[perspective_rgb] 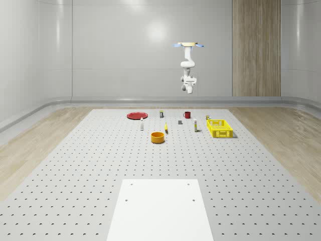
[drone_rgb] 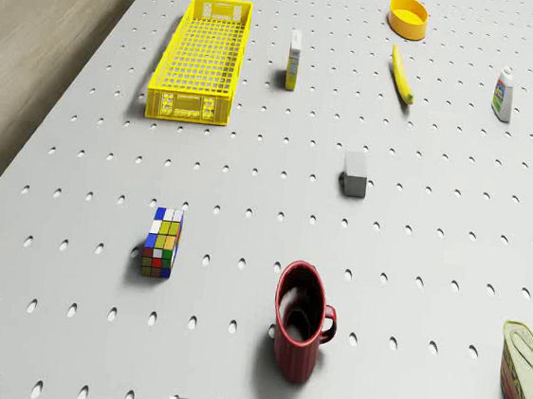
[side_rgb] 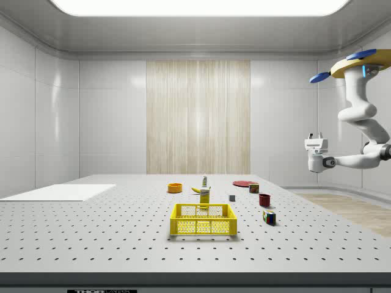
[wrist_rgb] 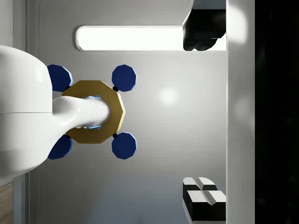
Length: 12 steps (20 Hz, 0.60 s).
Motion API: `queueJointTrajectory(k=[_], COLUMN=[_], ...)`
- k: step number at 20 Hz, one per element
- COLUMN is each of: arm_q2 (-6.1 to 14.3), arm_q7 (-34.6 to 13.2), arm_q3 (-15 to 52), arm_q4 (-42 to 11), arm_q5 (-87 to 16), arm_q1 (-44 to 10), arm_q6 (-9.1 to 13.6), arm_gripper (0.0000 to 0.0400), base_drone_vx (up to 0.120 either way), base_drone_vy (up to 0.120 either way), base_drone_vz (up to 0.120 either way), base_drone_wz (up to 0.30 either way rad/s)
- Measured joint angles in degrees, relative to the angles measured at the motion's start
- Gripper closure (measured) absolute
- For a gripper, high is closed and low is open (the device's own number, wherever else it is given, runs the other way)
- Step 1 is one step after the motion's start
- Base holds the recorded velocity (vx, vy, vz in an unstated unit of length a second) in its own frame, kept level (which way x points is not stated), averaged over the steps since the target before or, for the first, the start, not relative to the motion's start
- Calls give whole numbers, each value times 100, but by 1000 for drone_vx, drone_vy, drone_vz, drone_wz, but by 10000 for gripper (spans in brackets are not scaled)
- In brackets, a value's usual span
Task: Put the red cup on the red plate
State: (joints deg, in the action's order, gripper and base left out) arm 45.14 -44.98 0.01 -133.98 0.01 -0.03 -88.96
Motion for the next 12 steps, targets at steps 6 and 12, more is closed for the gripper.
queueJointTrajectory(k=[6, 12], arm_q2=[-145, -370], arm_q7=[9, 13], arm_q3=[8, 14], arm_q4=[733, 1351], arm_q5=[6, 10], arm_q1=[-16, -26], arm_q6=[561, 927], arm_gripper=[0, 0], base_drone_vx=[0, 0], base_drone_vy=[0, 0], base_drone_vz=[0, 0], base_drone_wz=[0, 0])
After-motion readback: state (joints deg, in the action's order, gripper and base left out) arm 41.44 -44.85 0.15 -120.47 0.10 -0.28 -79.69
